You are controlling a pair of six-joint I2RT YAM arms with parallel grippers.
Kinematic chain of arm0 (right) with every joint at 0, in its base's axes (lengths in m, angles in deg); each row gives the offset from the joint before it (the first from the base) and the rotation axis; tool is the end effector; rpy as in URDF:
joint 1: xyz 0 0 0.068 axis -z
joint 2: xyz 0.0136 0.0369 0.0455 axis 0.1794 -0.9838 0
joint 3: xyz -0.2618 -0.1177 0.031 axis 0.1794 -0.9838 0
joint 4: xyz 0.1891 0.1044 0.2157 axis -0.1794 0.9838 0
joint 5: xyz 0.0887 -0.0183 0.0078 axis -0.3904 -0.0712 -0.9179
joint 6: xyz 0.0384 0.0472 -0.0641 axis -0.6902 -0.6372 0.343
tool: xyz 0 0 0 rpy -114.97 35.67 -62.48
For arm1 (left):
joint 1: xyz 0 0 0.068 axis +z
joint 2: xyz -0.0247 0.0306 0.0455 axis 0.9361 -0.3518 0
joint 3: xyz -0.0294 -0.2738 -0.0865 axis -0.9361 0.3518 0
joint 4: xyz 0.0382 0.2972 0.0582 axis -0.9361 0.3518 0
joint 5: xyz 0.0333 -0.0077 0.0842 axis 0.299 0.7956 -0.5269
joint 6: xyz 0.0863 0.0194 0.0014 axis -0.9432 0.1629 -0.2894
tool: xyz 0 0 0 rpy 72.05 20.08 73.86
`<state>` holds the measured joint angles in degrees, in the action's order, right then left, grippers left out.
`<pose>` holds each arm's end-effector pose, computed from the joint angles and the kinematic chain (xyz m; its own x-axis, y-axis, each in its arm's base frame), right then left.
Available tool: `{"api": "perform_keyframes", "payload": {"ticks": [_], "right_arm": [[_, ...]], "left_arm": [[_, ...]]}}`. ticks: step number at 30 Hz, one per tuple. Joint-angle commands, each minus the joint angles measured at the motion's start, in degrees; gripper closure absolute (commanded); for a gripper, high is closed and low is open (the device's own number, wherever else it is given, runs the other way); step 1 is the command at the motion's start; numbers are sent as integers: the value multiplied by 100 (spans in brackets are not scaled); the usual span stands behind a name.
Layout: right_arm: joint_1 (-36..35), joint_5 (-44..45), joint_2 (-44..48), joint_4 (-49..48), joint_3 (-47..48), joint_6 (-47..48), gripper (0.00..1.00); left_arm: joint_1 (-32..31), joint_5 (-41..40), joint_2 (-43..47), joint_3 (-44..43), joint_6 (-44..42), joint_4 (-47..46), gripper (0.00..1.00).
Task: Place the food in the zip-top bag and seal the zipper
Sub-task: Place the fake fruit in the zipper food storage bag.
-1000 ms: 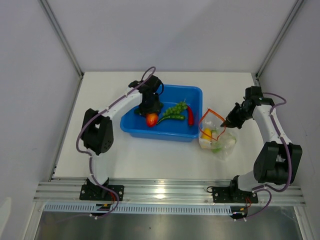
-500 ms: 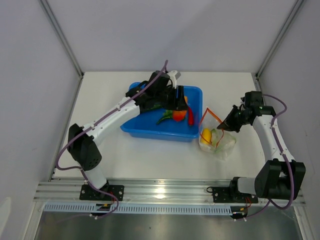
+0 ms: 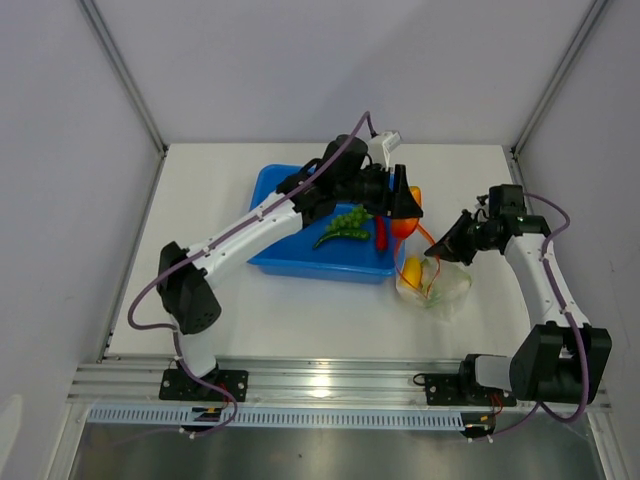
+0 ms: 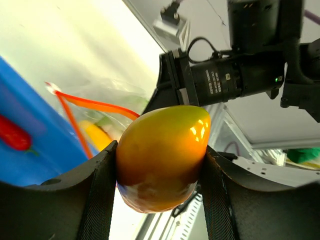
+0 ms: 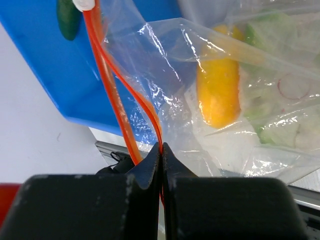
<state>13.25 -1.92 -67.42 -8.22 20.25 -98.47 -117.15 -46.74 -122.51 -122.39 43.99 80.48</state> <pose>0.3060 0.0262 0.2547 -0.8438 0.5242 -0.1151 0.3344 0.6813 0.6512 0.3247 -0.4038 0.3868 -0.7035 0.0588 -0.7082 0.6543 0.4425 -0.6132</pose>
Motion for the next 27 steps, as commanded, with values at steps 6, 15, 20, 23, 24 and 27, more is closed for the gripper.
{"api": "perform_keyframes", "payload": {"ticks": [6,15,20,23,24,27], "right_arm": [[-37,-356,346,-43,324,-375,100],[95,-558,610,106,315,-648,100],[192,-558,637,107,385,-762,100],[218,-594,637,36,394,-850,100],[227,-585,637,19,394,-859,100],[288,-559,645,-16,394,-876,100]], "left_arm": [[-68,1241,-366,289,986,-1257,99],[-77,1848,-674,1192,1672,-3078,98],[-68,1813,-577,1694,1725,-3325,85],[-68,1901,-603,1756,1673,-3264,69],[-68,1901,-551,1783,1655,-3220,48],[-68,1822,-376,1994,1401,-3097,19]]}}
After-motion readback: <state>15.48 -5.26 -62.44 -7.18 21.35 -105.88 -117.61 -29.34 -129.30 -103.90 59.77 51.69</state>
